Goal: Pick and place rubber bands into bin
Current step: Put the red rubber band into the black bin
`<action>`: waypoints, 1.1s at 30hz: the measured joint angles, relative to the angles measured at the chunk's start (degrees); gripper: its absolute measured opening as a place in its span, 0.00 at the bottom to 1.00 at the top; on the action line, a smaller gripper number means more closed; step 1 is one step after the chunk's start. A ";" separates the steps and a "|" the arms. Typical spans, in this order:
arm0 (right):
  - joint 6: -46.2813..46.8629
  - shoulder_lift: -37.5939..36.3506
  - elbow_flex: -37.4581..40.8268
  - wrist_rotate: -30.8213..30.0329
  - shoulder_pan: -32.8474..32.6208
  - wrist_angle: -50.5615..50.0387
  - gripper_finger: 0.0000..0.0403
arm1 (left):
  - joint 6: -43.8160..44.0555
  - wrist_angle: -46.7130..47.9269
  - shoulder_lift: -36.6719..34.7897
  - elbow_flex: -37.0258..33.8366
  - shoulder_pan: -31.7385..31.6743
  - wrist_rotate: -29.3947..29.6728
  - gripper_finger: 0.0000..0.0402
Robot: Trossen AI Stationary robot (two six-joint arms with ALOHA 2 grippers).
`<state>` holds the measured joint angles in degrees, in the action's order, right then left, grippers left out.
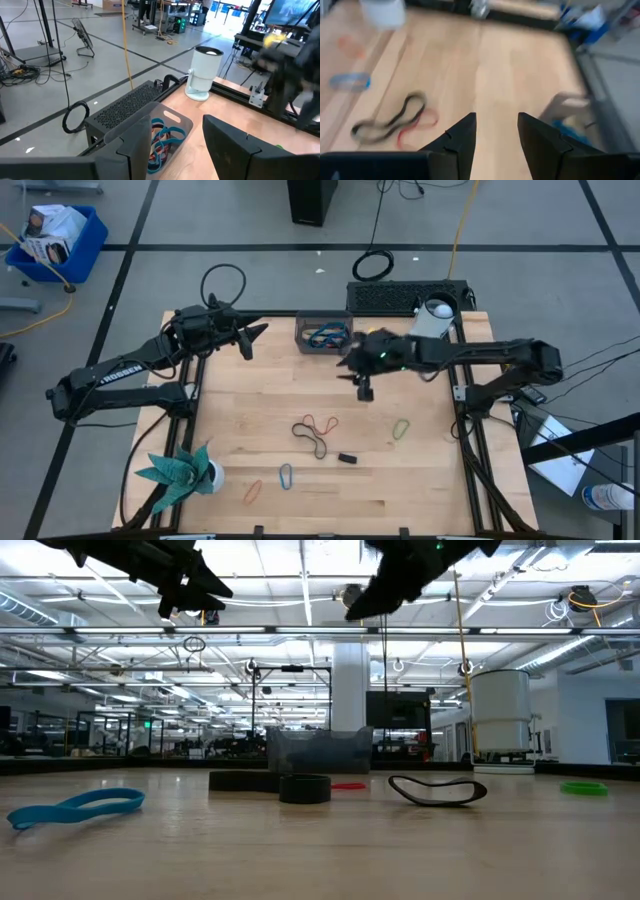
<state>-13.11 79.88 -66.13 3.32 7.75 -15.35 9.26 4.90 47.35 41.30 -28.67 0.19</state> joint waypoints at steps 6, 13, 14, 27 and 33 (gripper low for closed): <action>-1.17 8.35 0.02 0.92 -2.62 0.30 0.33 | 0.04 0.03 0.00 0.00 0.00 -0.13 0.46; -6.28 17.49 0.02 5.94 -5.16 -0.34 0.33 | 0.09 0.10 0.00 0.00 0.00 -0.15 0.46; -6.34 18.71 0.02 5.94 -5.42 -0.36 0.33 | 0.09 0.12 0.00 0.00 0.02 -0.15 0.46; -6.07 28.68 0.02 5.94 -8.19 4.87 0.33 | 0.08 2.52 0.00 0.01 -0.02 -0.15 0.46; -6.20 30.45 0.02 5.82 -8.25 5.71 0.33 | 0.13 3.96 0.00 0.01 -0.02 -0.13 0.46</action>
<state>-19.32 110.33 -66.11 9.15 -0.50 -9.63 9.39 8.86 47.35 41.31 -28.69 0.05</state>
